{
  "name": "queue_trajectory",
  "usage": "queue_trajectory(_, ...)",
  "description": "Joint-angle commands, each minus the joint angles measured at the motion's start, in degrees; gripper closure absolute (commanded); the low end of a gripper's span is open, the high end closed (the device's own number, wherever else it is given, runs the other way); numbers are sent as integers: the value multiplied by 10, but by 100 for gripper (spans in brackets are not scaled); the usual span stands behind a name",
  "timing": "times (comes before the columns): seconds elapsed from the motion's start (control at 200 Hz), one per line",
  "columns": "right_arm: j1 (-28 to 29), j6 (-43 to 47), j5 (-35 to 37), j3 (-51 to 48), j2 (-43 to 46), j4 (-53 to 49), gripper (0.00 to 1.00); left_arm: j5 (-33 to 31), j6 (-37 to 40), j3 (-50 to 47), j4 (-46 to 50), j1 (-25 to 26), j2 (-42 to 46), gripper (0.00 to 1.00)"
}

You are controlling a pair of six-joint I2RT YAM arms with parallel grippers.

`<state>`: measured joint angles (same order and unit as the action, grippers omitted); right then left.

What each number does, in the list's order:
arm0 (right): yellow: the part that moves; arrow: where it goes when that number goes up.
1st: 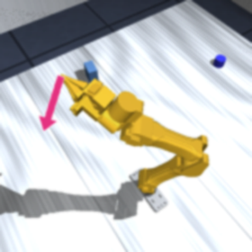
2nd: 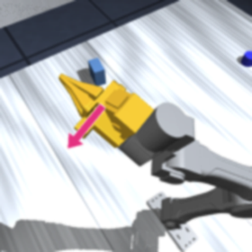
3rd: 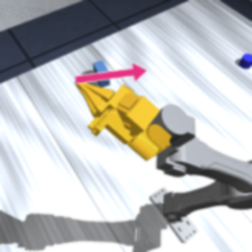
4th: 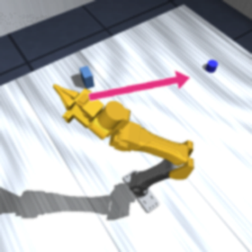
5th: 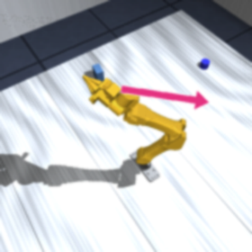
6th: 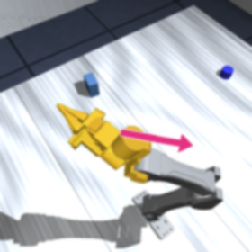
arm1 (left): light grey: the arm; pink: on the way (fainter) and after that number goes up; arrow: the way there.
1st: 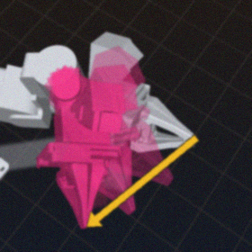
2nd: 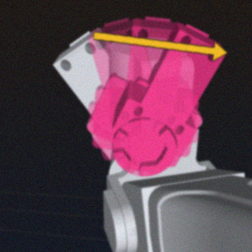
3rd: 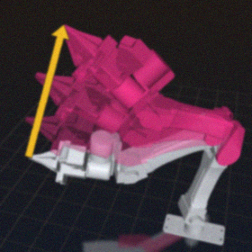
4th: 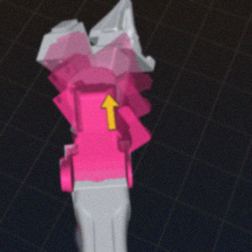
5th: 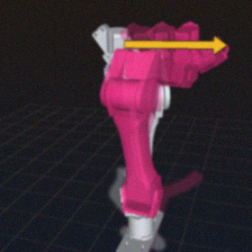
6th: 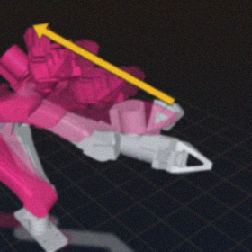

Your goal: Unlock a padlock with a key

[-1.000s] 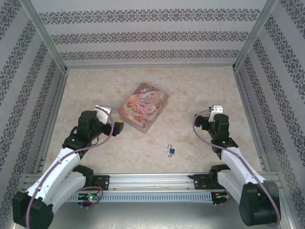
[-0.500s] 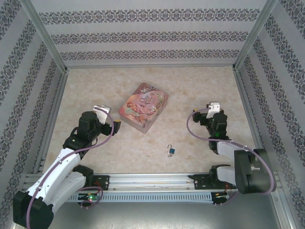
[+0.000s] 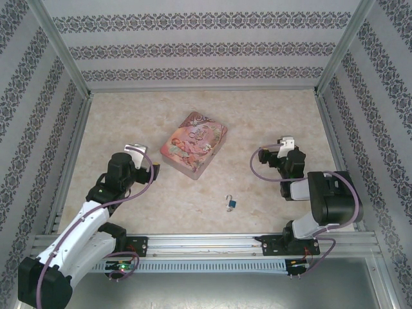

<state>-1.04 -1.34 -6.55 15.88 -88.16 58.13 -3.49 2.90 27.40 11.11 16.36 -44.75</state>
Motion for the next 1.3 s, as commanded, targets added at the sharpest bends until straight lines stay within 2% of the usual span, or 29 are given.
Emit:
queue_trajectory(0.0, -9, -14, -3, 34, 3, -11, 2, -83, -42, -14, -26, -9, -4, 1)
queue_trajectory(0.23, -9, -18, 10, 53, 2, -27, 2, -127, -31, -47, -129, -16, -22, 1)
queue_trajectory(0.415, -7, -16, 14, 53, 2, -28, 2, -165, -12, -64, -229, -35, -99, 1)
queue_trajectory(0.705, -6, -16, 15, 53, 3, -28, 2, -138, -6, -65, -349, -70, -241, 1)
queue_trajectory(1.079, -6, -16, 16, 53, 3, -28, 2, -75, 15, -69, -462, -84, -294, 1)
queue_trajectory(1.294, -7, -16, 16, 53, 3, -28, 2, -36, 26, -80, -568, -91, -336, 1)
